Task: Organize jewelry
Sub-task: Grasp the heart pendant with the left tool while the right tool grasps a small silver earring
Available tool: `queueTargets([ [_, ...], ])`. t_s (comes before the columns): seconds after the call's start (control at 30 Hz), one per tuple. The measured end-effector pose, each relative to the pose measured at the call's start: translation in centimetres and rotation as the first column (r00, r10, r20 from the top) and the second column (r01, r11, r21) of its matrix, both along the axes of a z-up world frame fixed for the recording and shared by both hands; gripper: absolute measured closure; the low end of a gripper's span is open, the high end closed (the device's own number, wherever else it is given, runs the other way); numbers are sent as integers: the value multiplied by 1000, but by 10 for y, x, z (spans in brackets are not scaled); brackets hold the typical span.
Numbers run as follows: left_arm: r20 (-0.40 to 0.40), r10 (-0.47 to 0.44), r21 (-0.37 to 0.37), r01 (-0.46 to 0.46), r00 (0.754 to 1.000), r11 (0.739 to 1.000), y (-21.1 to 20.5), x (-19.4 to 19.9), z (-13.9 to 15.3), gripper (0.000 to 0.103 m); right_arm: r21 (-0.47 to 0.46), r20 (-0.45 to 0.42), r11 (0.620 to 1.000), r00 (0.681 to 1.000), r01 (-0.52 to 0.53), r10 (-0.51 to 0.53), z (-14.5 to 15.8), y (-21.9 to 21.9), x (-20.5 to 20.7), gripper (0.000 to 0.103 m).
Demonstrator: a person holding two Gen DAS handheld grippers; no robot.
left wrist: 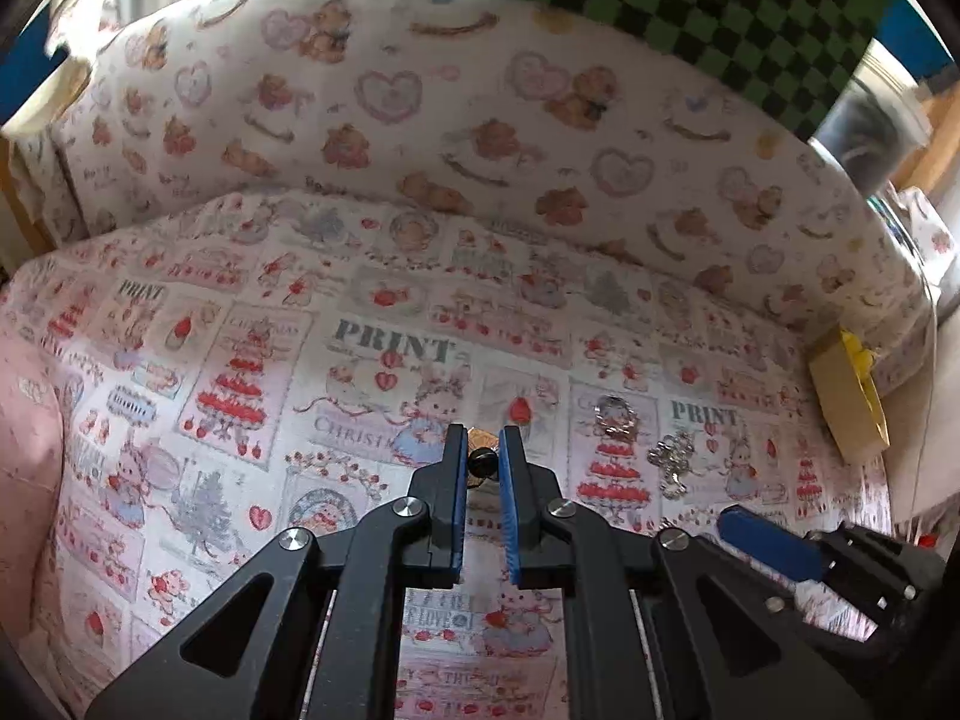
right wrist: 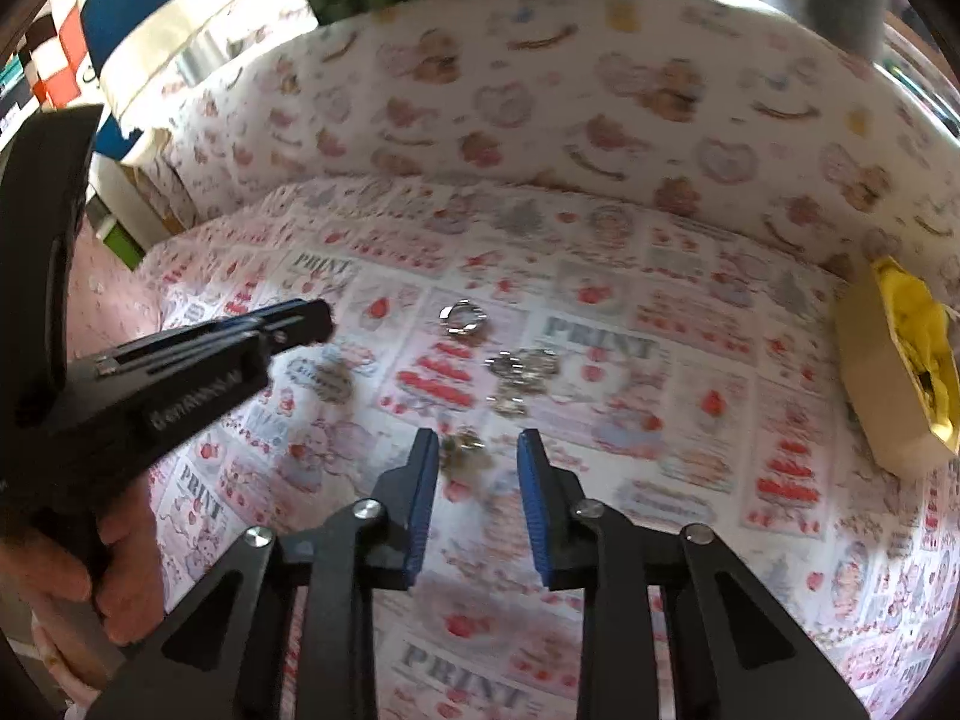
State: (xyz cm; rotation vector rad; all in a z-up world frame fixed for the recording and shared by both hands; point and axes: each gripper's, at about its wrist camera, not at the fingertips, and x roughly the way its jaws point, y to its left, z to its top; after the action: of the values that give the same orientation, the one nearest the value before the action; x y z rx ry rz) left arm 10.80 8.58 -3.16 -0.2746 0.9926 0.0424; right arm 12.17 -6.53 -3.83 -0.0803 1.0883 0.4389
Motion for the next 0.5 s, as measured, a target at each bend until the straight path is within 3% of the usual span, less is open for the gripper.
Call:
queueTargets([
  [0.13, 23, 37, 39, -38, 999, 999, -3, 1, 1, 94, -30, -31, 1000, 1000, 0, 0, -10, 10, 8, 86],
  [0.17, 28, 41, 36, -42, 999, 998, -2, 0, 2, 94, -27, -51, 1000, 999, 9, -10, -14, 8, 10, 93],
  [0.23, 27, 39, 23, -39, 999, 999, 0, 0, 3, 94, 1, -50, 1000, 998, 27, -26, -11, 3, 7, 94],
  [0.5, 72, 2, 55, -6, 997, 998, -17, -5, 9, 94, 11, 77, 995, 992, 98, -99, 9, -54, -10, 95],
])
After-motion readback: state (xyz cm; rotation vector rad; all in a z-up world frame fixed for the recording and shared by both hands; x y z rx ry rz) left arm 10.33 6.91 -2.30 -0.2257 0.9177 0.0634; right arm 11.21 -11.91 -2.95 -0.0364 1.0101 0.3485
